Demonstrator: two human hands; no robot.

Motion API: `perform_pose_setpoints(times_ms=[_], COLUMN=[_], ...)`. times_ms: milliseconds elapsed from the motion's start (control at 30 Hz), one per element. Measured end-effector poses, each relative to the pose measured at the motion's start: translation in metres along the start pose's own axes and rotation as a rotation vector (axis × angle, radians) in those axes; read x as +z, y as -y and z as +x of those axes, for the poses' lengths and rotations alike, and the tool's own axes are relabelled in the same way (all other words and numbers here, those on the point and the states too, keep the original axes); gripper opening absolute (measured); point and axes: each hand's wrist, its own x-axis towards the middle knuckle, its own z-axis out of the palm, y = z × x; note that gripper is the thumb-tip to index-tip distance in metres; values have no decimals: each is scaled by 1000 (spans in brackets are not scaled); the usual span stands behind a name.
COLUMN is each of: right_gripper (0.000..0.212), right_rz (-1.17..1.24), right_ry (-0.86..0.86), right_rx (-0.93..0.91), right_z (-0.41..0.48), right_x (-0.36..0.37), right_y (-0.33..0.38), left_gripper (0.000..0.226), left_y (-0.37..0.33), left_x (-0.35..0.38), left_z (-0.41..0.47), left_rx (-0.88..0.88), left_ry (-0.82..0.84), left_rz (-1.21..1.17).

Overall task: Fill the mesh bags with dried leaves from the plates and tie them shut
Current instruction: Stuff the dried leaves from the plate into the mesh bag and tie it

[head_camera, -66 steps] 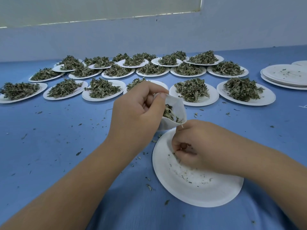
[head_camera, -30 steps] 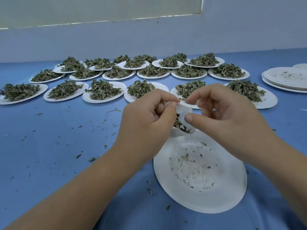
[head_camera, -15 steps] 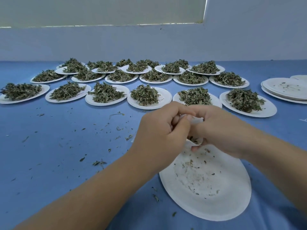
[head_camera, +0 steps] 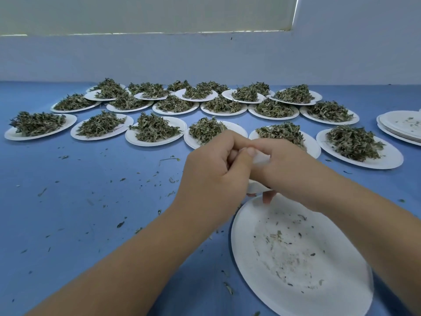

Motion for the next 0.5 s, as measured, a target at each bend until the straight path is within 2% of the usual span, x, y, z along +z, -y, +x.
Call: perform_pose_setpoints(times_ms=[100,167,267,300,367,433,500], right_gripper=[21,26,8,9,23,24,18], right_rz=[235,234,135,65,-150,-361,-306], right_ry=[97,83,20,-7,-45,-61,-47], right_rx=[34,63,44,31,16,-10,-22], right_z=[-6,-6,-6,-5,0,0,-3], right_x=[-10,-12,-5,-1,8,12,11], right_y=[-4,-5,-2,1,2,7,9], left_gripper=[12,12,13,13,13,16,18], left_y=[0,0,-3,-3,-4,-5,-7], left_x=[-1,0,4,6,8,9,8], left_z=[2,1,-3,-4,-7,-8,-7], left_rx=[5,26,62,86,133,154,158], left_ry=[-3,8,48,61,82,93,83], left_rz=[13,33,112,138,169,179,175])
